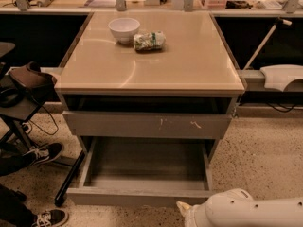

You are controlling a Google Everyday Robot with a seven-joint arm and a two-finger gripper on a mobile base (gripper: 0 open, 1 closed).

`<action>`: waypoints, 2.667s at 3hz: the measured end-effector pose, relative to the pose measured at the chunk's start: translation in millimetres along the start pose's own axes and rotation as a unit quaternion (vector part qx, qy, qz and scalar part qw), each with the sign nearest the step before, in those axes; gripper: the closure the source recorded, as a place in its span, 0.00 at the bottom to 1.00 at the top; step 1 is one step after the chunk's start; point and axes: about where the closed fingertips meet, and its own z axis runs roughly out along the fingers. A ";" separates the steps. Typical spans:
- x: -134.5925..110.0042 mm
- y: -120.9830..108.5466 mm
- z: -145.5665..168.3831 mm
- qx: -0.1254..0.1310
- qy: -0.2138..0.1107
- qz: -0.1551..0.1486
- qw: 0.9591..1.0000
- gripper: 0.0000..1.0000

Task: Close middle drawer

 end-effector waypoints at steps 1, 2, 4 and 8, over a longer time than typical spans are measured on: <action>0.3 0.2 0.3 0.000 0.000 0.000 1.000 0.00; 15.3 -15.5 16.5 -0.011 -0.011 0.019 1.000 0.00; 34.9 -49.5 40.0 -0.034 -0.006 0.048 0.998 0.00; 14.7 -139.9 26.8 -0.006 -0.024 0.051 0.998 0.00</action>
Offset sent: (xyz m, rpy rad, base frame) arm 0.0488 -0.0264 -0.0660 0.0678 0.1018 -0.0832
